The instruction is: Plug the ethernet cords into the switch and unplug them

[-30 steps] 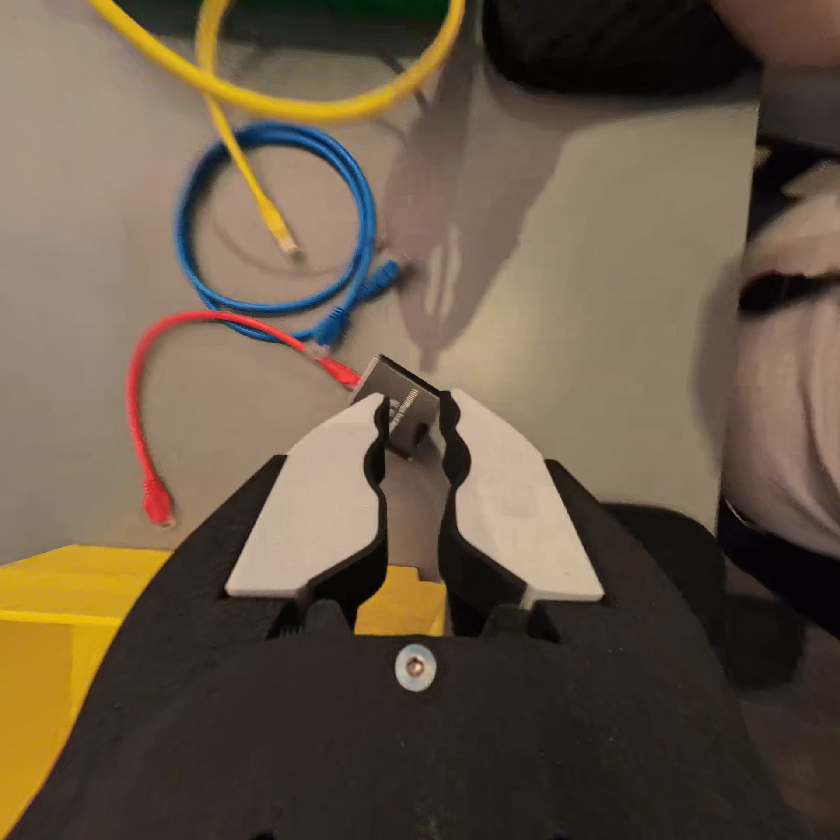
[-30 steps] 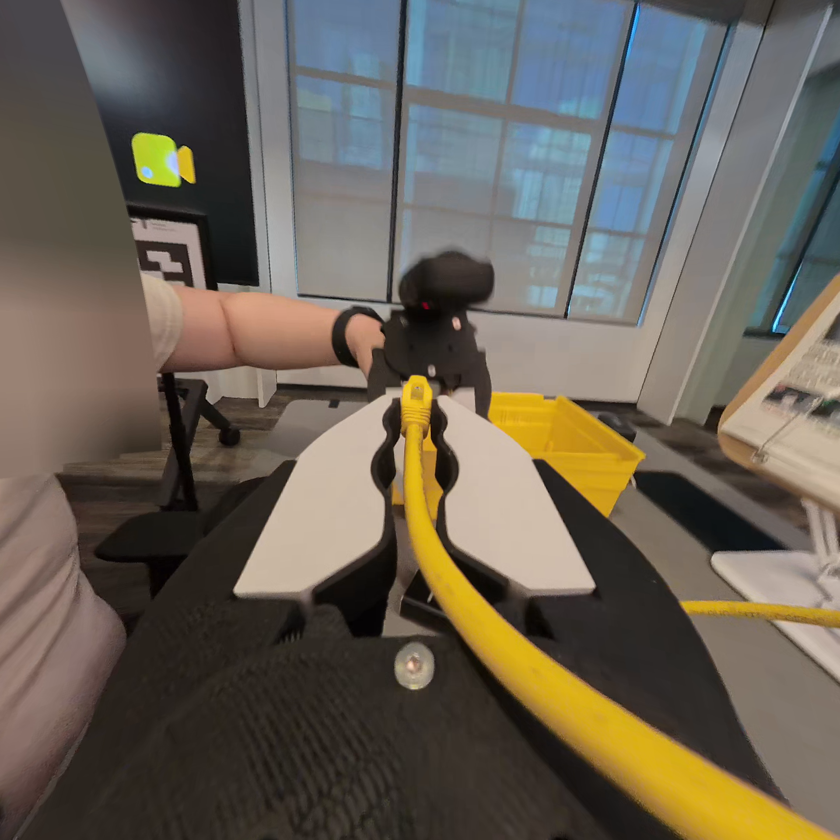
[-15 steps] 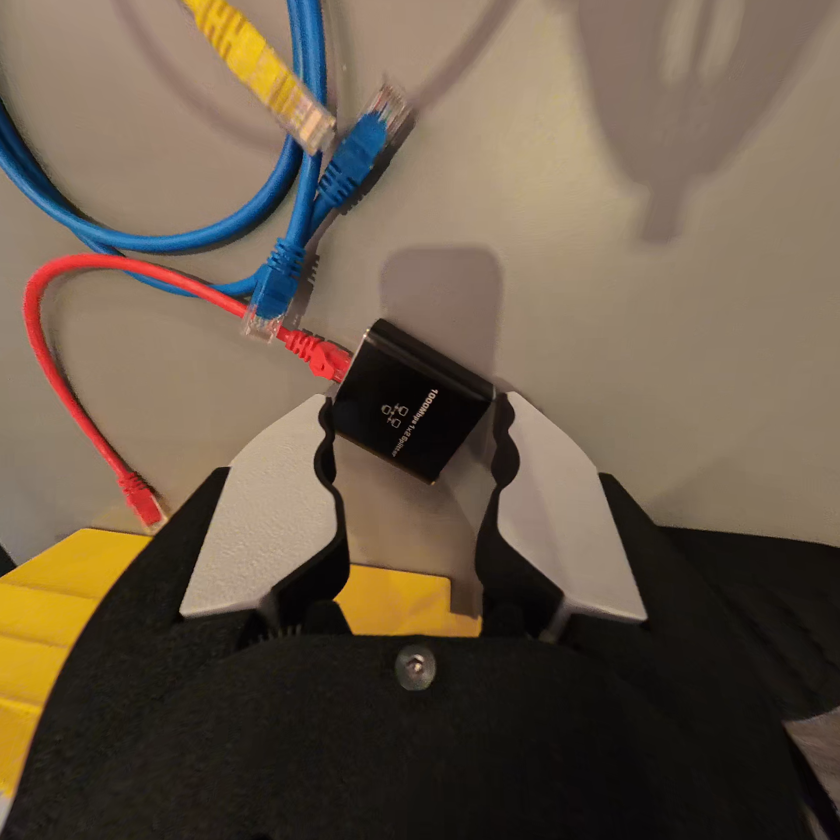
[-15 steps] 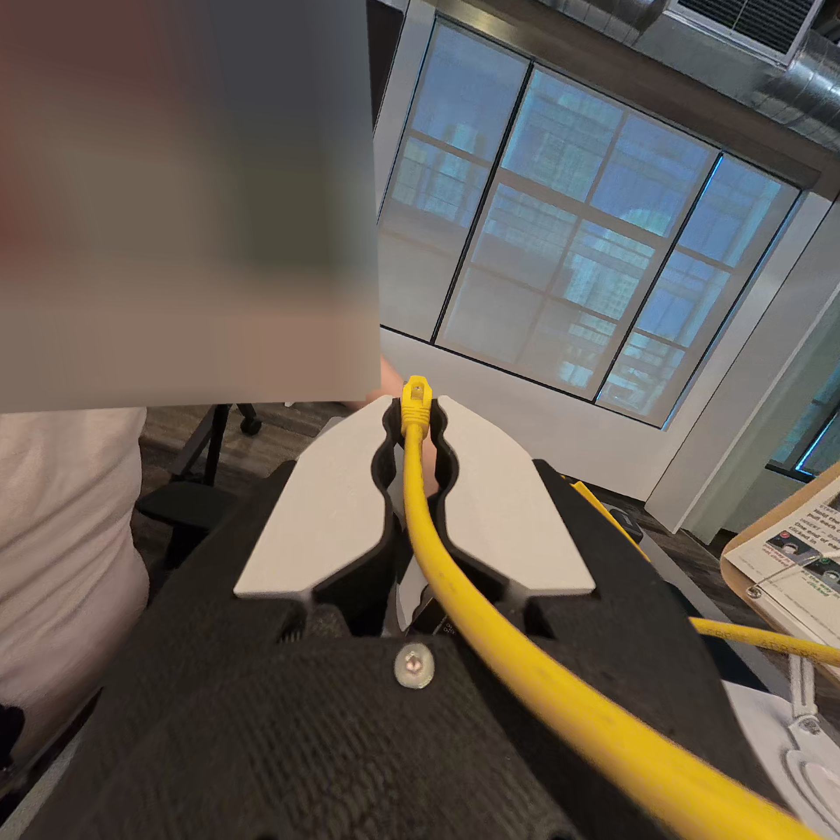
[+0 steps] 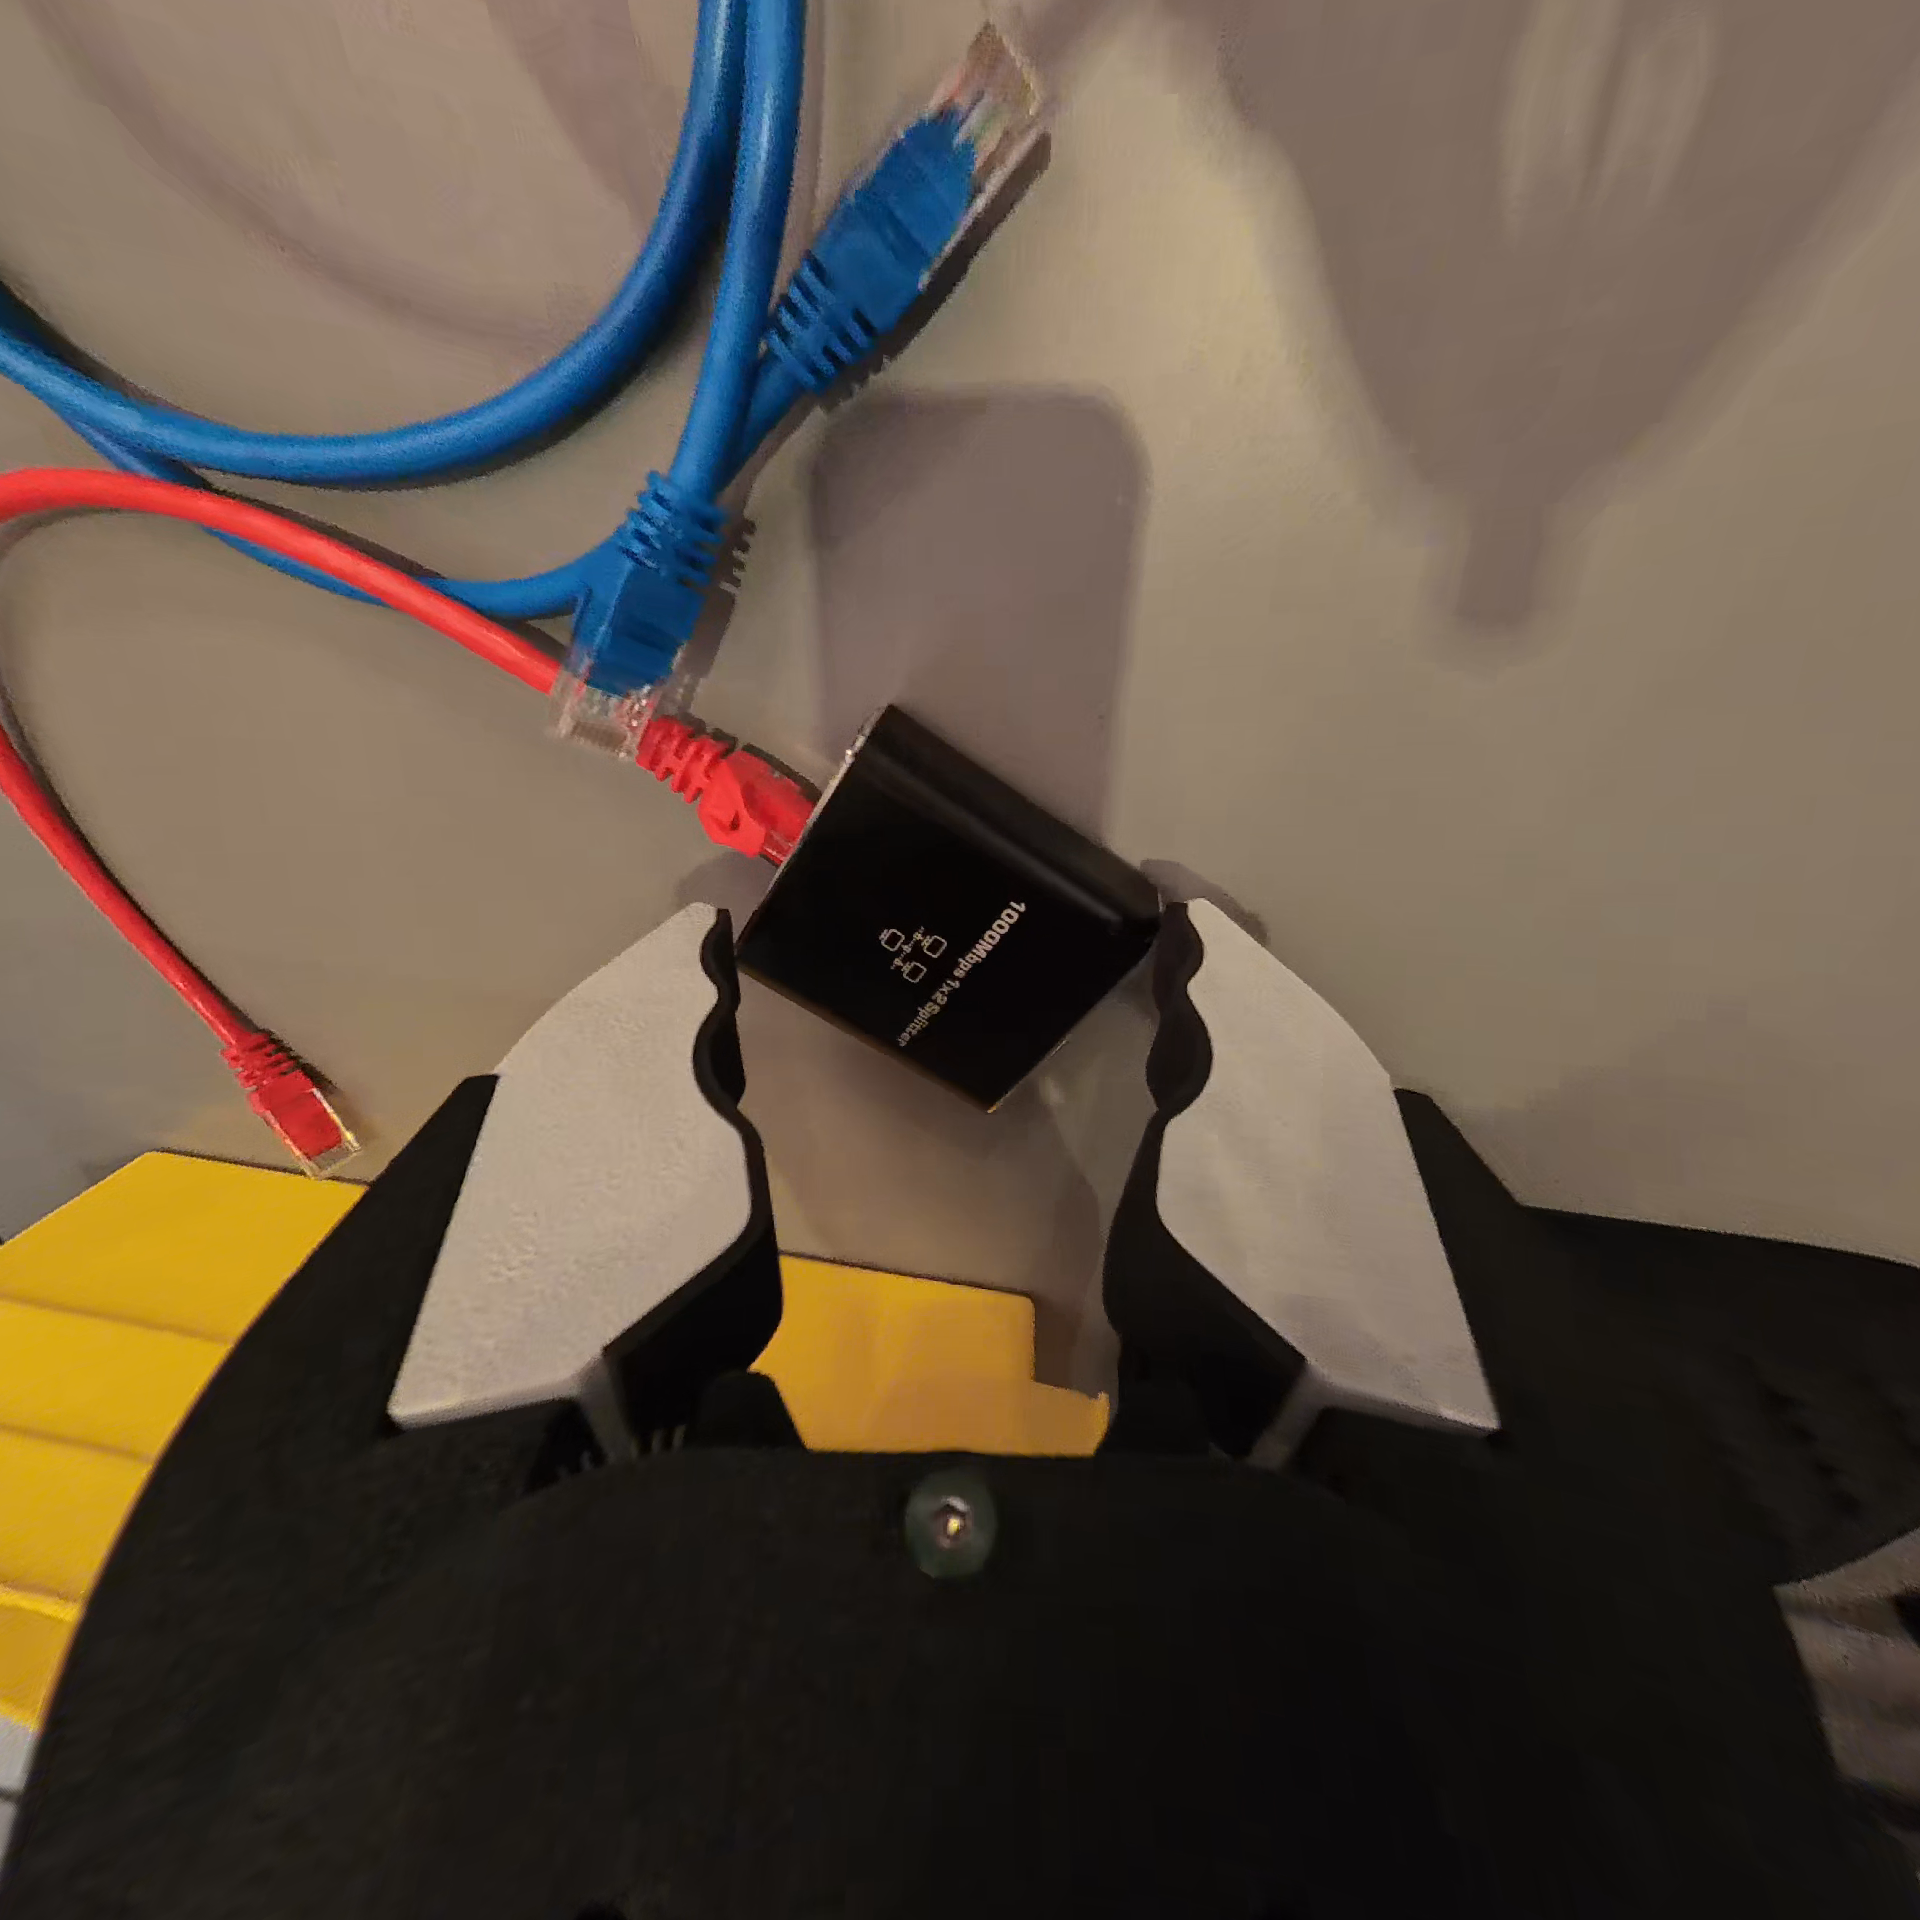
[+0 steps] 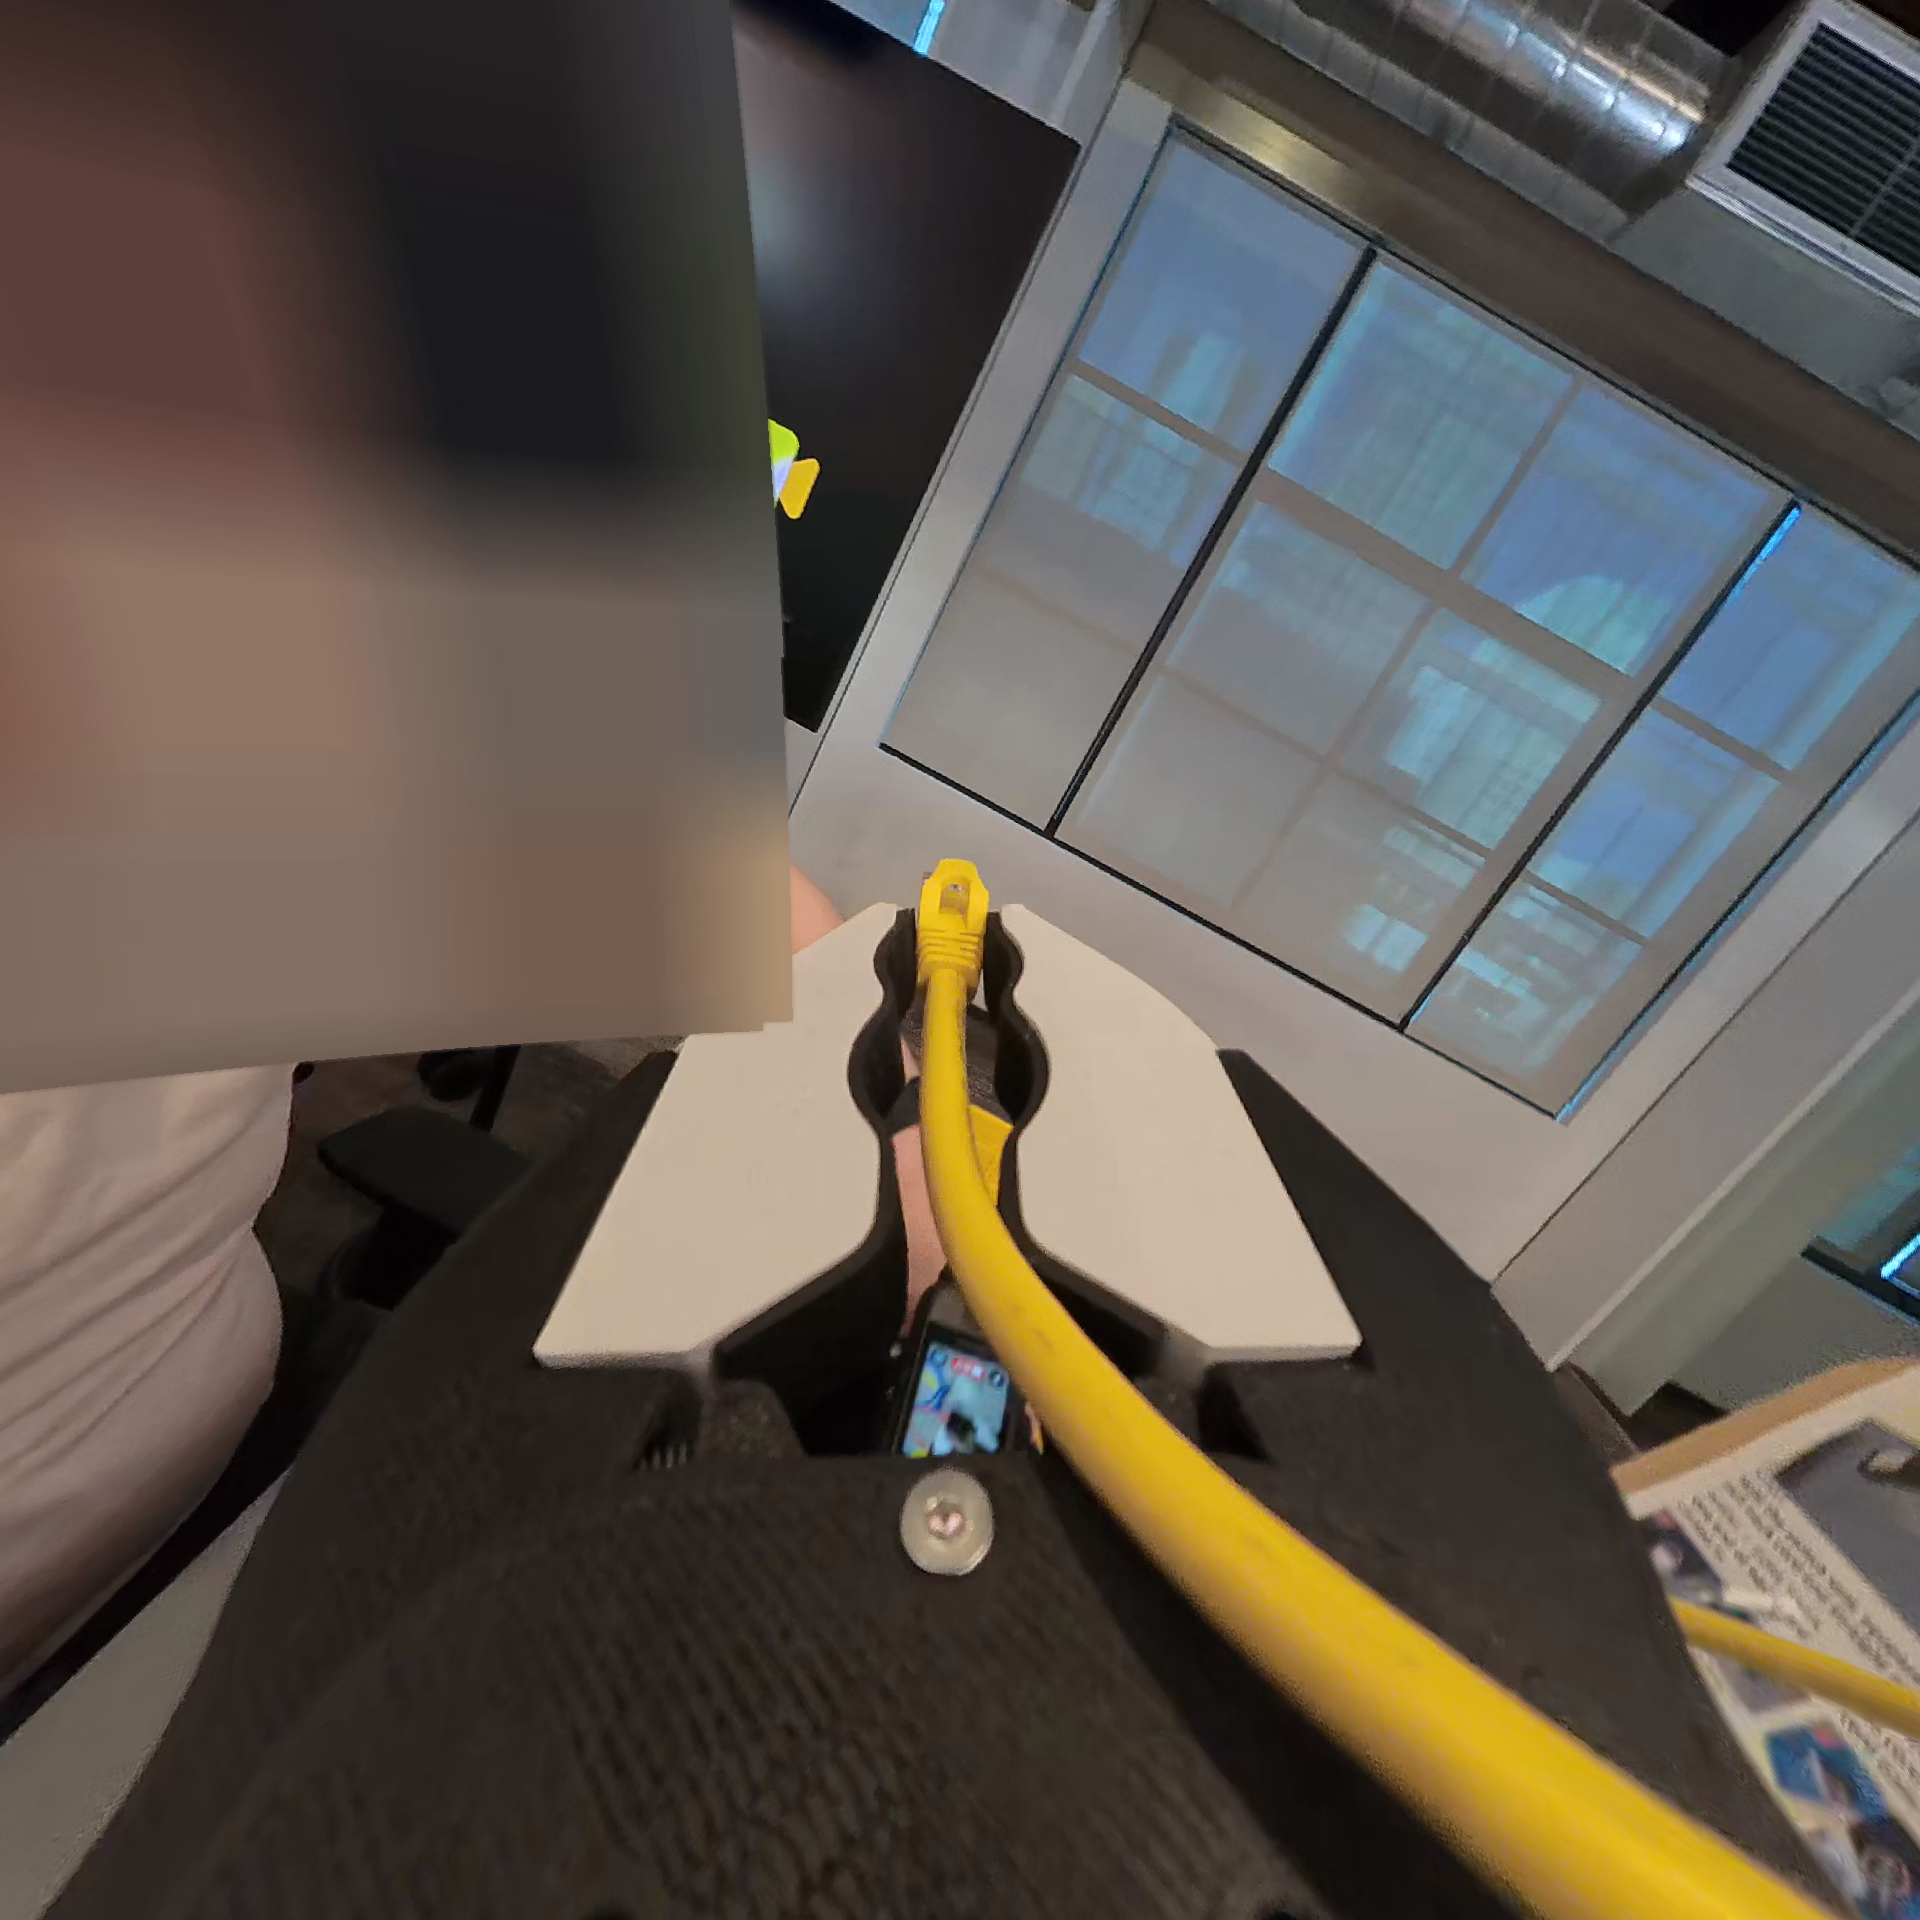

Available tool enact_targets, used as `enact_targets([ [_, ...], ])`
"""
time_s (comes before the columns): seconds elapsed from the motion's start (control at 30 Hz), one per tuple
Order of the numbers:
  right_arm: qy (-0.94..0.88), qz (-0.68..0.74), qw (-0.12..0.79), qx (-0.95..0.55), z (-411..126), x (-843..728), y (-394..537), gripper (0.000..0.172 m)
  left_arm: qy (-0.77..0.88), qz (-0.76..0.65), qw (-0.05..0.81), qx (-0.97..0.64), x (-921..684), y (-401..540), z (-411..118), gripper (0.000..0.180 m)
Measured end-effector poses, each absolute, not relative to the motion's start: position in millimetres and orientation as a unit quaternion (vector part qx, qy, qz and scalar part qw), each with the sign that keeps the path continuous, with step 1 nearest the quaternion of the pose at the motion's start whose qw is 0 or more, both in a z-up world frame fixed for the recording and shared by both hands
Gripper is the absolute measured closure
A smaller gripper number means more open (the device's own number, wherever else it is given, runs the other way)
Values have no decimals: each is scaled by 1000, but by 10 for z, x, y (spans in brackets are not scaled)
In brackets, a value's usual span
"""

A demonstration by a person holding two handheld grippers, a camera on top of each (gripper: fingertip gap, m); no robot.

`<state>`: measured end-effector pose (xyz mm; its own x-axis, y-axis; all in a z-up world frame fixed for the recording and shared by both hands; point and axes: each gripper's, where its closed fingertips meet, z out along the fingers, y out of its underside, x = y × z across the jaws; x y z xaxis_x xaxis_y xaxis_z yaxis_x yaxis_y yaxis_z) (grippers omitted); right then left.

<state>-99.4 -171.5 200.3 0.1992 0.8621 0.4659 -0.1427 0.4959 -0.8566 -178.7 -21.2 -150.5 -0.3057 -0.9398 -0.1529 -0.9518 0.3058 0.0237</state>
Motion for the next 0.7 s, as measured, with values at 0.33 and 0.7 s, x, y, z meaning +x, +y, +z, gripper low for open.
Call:
enact_targets([
  [0.33,-539,350,696,-319,2035,-1016,-1671,159,757,75,38,-648,-1841,-165,-1545,103],
  [0.7,-534,346,701,-323,2044,-991,-1694,158,594,-53,-23,-802,-1293,-577,-1446,109],
])
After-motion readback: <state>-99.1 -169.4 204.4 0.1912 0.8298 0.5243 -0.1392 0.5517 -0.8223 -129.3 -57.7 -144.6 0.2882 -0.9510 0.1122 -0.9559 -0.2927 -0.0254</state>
